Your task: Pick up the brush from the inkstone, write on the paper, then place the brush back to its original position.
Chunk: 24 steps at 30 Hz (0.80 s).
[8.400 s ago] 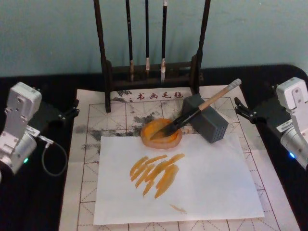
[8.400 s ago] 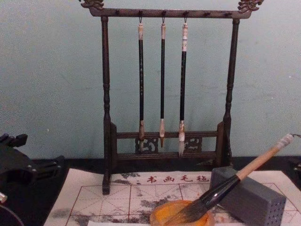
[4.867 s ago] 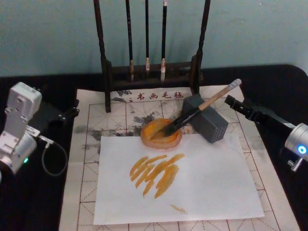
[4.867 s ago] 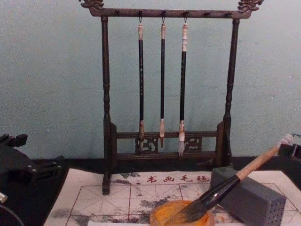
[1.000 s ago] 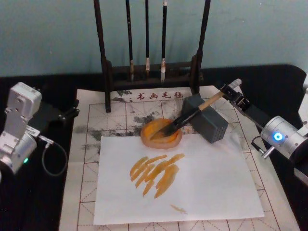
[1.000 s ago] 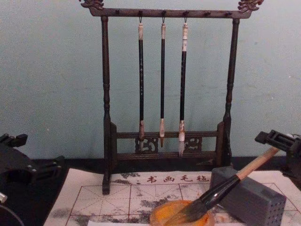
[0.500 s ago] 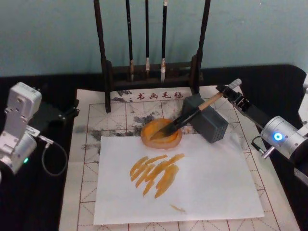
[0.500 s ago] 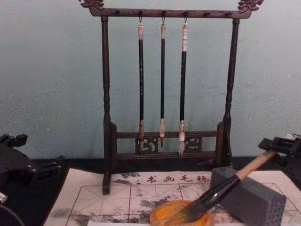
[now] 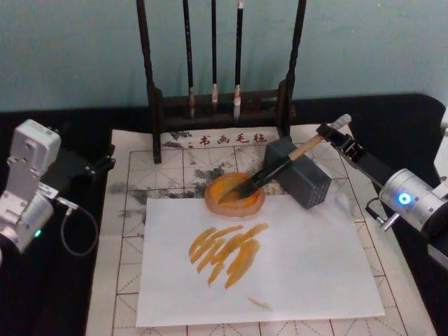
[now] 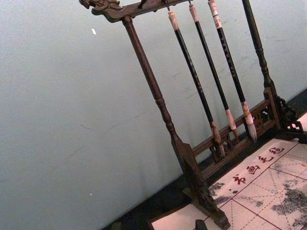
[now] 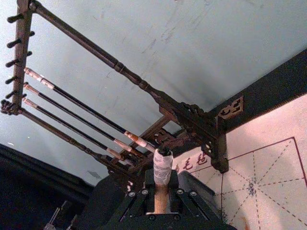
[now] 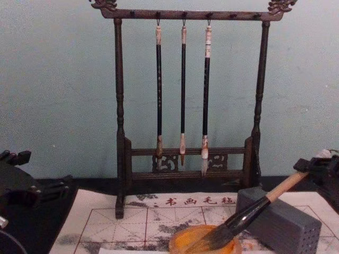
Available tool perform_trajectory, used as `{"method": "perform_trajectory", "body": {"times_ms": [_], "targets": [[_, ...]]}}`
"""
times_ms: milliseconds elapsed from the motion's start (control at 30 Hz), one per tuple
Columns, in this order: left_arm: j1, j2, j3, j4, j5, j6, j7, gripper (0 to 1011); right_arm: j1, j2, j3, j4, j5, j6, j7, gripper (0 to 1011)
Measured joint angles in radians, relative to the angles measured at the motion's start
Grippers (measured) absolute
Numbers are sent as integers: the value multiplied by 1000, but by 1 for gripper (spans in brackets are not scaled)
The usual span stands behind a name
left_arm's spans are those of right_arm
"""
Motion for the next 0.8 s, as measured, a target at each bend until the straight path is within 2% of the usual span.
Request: {"method": "perform_trajectory", "body": {"times_ms": [567, 800], "targets": [[0, 0, 0, 0, 0, 0, 0, 1001, 0, 1, -1, 0, 2, 1, 0, 181], [0, 0, 0, 0, 0, 0, 0, 1001, -1, 15, 3, -12, 57, 26, -5, 182]]}}
